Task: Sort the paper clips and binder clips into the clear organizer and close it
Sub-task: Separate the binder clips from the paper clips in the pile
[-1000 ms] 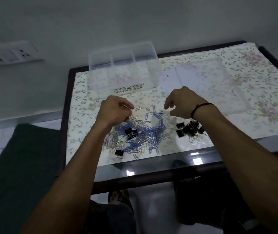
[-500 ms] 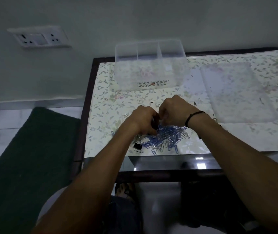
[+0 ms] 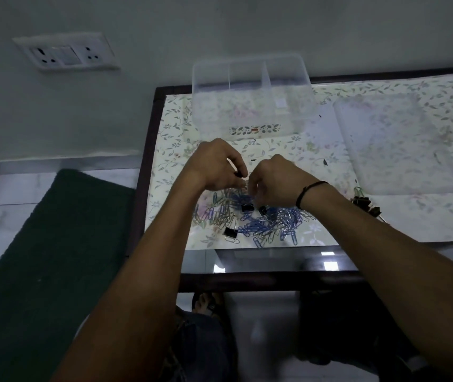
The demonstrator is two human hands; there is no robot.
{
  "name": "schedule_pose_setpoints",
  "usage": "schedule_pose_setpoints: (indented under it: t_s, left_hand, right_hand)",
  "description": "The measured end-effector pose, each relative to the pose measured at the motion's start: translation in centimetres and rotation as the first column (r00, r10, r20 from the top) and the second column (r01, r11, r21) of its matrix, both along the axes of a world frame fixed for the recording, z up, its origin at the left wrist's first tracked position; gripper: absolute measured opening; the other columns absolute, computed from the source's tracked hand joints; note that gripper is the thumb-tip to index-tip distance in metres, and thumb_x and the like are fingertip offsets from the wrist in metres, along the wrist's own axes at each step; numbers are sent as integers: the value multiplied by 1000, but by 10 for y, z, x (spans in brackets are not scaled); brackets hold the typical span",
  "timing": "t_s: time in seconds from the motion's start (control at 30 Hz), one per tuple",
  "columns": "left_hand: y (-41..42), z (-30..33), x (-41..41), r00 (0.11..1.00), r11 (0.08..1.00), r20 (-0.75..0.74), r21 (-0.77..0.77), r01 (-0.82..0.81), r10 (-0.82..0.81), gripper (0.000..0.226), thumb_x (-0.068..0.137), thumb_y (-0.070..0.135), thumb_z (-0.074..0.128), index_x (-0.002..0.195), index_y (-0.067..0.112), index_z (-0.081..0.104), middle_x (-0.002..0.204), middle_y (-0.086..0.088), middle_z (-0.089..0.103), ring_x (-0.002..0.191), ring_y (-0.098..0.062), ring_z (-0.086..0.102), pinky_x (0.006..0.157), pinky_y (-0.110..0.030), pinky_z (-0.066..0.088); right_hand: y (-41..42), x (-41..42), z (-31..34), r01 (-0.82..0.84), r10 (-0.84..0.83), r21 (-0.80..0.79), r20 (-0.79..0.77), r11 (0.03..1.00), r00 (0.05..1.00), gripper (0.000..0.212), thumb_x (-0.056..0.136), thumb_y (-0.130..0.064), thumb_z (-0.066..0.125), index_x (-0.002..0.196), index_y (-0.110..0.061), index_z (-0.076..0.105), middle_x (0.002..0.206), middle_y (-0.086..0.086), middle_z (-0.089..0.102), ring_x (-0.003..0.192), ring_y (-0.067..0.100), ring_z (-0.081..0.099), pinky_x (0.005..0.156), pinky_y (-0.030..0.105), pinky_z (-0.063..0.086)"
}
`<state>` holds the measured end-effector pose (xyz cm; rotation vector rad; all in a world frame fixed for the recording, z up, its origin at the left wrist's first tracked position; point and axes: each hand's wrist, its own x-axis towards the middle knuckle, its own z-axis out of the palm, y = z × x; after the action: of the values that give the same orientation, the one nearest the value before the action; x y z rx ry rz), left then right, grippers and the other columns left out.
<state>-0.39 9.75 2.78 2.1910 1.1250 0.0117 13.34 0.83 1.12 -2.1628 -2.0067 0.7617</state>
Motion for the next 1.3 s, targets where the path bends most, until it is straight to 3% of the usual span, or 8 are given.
schedule_pose_setpoints:
  t_s: [0.23,0.43,0.63,0.73,0.83,0.93,1.13,1.3]
  left_hand:
    - [7,2,-11,988,986,-25,75,-148,151,13,70,14,89,81,18,81,76,-4,77,64,-17,75,69,-32,63]
    - [8,1,-9,977,971,-3,116,-210,212,12,72,10,87,81,16,81,75,-5,77,63,-17,75,64,-29,62]
    - [9,0,-7,975,969,10,109,-221,221,12,73,10,86,83,14,81,80,-7,78,70,-18,75,70,-33,63]
    - [9,2,-6,975,969,19,108,-220,220,11,74,9,85,83,14,81,79,-6,78,66,-17,75,67,-29,62]
    - [7,2,-4,979,974,15,104,-203,202,12,74,9,84,84,14,81,80,-6,78,69,-18,74,71,-32,63]
    - [6,2,1,981,977,19,89,-192,191,11,74,8,84,83,14,81,75,-5,76,70,-18,74,71,-34,63]
    - [1,1,20,972,978,101,-2,-211,210,10,78,8,81,86,14,81,62,6,67,55,-11,68,52,-19,54]
    - [-18,-7,60,937,962,274,-220,-160,219,13,82,4,75,87,15,80,74,-5,75,71,-20,76,77,-40,64]
  right_hand:
    - [-5,-48,-15,-193,195,-57,38,980,980,50,53,-51,89,88,-19,71,74,-9,55,72,13,55,65,27,48]
    - [-6,-53,-26,-180,179,-5,123,984,976,30,60,-33,81,72,-19,57,67,-1,50,64,21,53,52,24,40]
    - [-1,-49,-27,-167,173,-69,91,983,981,37,62,-27,78,96,-17,67,86,1,60,81,20,60,65,28,53]
    - [1,-43,-24,-124,128,-88,41,988,991,27,66,-20,78,92,-17,71,88,3,67,83,20,64,67,29,56]
    - [0,-36,-16,-123,120,-126,-30,984,992,13,67,-18,83,77,-13,77,73,0,72,73,15,68,67,28,58]
    - [-3,-28,-5,-86,71,-130,-117,988,991,13,66,-18,85,77,-16,78,63,-9,66,70,12,69,68,27,58]
    - [-8,10,23,82,-106,-114,-226,990,968,20,69,-23,87,88,-24,80,78,-7,77,75,3,70,72,20,55]
    - [-30,62,41,311,-335,-131,-243,941,910,21,72,-20,84,92,-22,81,83,0,78,81,11,74,83,30,59]
